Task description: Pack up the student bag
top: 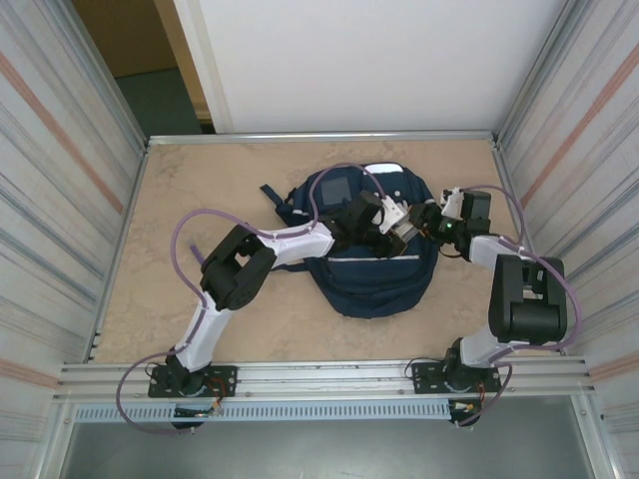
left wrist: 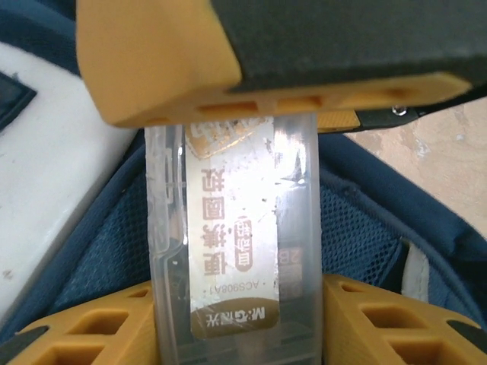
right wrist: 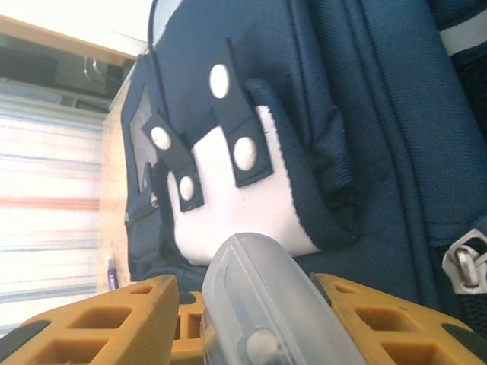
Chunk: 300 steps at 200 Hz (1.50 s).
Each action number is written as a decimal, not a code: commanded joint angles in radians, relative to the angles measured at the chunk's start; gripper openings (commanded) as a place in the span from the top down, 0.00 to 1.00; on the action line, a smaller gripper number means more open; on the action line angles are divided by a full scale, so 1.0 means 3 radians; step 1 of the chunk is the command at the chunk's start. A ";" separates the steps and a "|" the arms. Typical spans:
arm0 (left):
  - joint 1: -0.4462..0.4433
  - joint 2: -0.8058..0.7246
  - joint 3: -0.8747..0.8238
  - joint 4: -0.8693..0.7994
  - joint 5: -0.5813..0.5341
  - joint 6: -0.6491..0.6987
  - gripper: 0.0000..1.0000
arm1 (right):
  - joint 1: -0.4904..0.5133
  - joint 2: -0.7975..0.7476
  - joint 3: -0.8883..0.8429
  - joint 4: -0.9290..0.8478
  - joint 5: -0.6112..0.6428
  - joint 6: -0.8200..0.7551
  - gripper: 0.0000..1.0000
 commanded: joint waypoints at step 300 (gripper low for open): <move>0.0015 -0.1686 -0.1392 -0.0435 0.0711 0.2334 0.33 | -0.0290 -0.0810 0.0422 -0.1685 0.0165 0.0259 0.77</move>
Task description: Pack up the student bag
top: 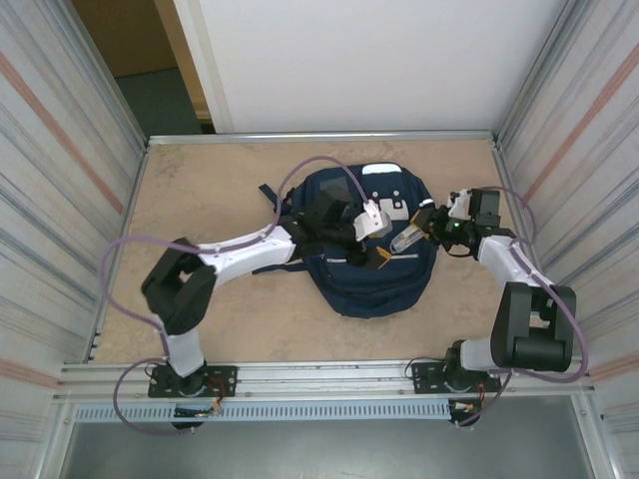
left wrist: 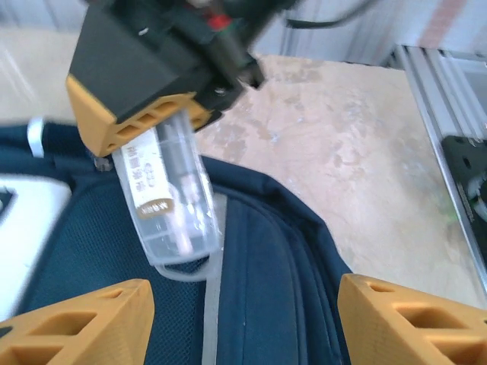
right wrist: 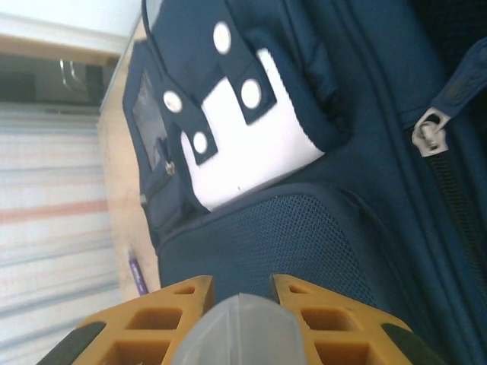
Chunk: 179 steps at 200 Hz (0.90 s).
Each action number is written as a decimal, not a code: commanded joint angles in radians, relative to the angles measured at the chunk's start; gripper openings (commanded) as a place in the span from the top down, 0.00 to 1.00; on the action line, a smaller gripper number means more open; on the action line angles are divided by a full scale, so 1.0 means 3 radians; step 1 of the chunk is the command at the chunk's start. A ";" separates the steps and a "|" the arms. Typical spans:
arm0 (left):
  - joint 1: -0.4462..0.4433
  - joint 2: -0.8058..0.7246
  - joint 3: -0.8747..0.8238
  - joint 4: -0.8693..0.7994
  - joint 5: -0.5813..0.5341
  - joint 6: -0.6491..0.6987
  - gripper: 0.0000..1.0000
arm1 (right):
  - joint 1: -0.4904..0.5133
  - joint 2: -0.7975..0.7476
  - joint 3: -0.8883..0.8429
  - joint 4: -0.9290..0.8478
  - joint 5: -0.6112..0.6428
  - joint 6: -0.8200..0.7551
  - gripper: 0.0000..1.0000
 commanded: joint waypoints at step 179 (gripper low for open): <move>-0.0300 -0.0163 -0.0385 -0.0201 -0.1613 0.0977 1.00 | -0.0255 -0.1011 0.0109 -0.0882 0.0073 0.0202 0.77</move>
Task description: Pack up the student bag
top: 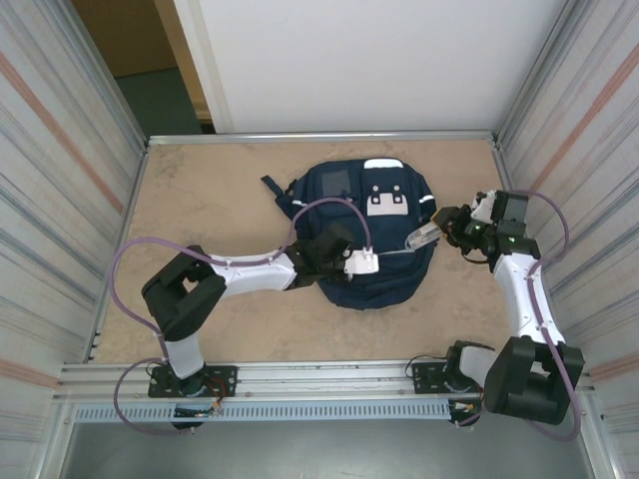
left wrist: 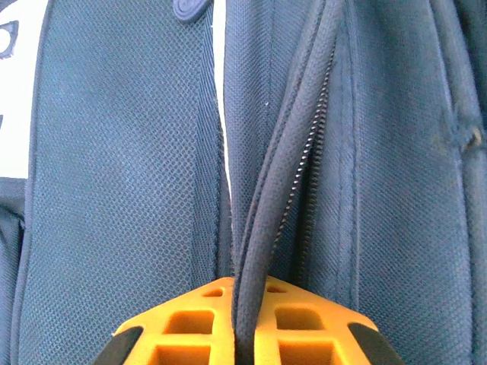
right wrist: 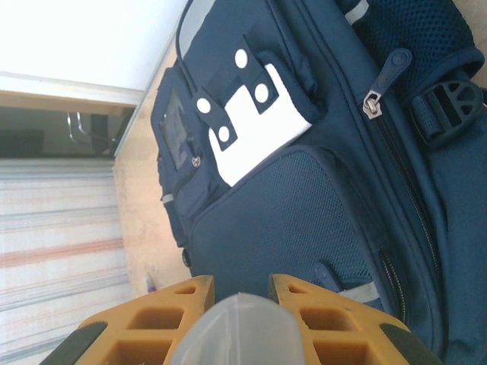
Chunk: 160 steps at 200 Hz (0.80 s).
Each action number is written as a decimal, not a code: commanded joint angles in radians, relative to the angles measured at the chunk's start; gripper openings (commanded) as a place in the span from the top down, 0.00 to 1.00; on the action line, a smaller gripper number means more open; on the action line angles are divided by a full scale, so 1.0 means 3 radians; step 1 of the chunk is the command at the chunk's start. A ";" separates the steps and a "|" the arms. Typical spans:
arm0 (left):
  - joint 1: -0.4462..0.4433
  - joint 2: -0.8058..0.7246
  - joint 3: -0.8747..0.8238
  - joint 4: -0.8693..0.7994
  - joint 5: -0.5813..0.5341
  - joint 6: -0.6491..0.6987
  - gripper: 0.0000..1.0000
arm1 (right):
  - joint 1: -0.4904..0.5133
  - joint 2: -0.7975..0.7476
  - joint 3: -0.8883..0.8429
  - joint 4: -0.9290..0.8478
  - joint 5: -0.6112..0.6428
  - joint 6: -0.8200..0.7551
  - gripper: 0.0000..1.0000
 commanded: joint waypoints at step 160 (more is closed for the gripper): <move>0.0467 -0.0307 0.1404 -0.0618 0.1146 -0.2285 1.00 | 0.1370 -0.1017 -0.0669 0.0503 0.1207 0.1421 0.74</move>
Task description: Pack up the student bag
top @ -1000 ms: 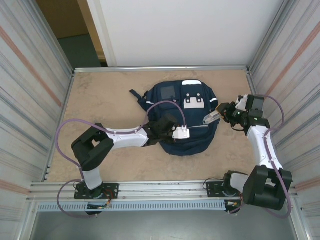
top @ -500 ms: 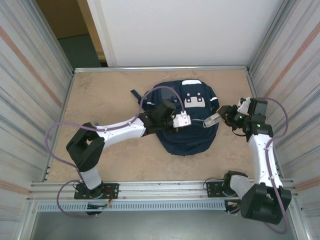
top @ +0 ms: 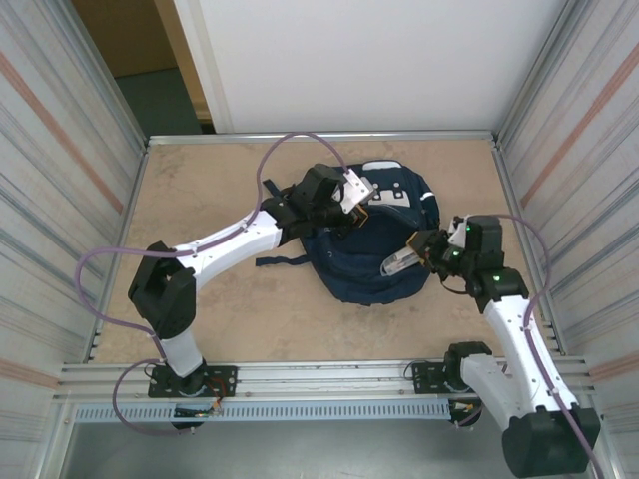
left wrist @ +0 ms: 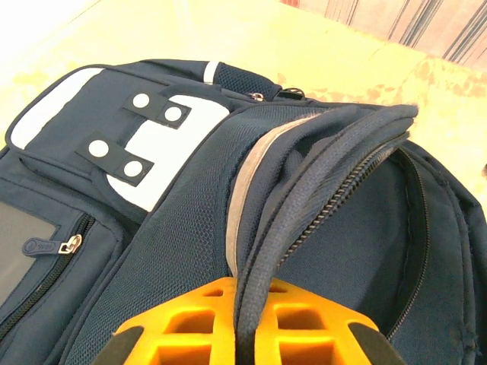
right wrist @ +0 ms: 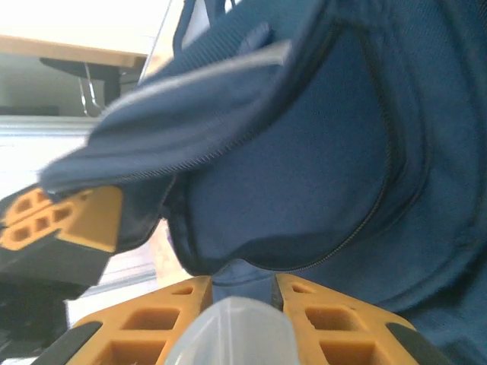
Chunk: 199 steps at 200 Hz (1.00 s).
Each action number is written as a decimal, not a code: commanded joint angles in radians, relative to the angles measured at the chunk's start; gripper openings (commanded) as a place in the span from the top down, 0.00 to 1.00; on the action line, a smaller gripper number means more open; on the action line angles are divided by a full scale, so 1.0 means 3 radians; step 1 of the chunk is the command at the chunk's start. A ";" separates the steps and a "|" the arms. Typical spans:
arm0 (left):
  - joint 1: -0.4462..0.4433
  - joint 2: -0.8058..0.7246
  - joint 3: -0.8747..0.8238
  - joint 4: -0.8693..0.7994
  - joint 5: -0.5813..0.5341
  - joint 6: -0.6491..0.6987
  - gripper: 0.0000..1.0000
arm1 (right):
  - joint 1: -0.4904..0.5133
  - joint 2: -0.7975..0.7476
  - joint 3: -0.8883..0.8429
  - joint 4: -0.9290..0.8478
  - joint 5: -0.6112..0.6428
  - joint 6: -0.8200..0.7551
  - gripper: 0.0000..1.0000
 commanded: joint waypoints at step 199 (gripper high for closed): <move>-0.0030 -0.0157 -0.0083 0.0666 0.0602 -0.0581 1.00 | 0.0985 0.1084 0.0630 -0.0198 0.1623 -0.0141 0.50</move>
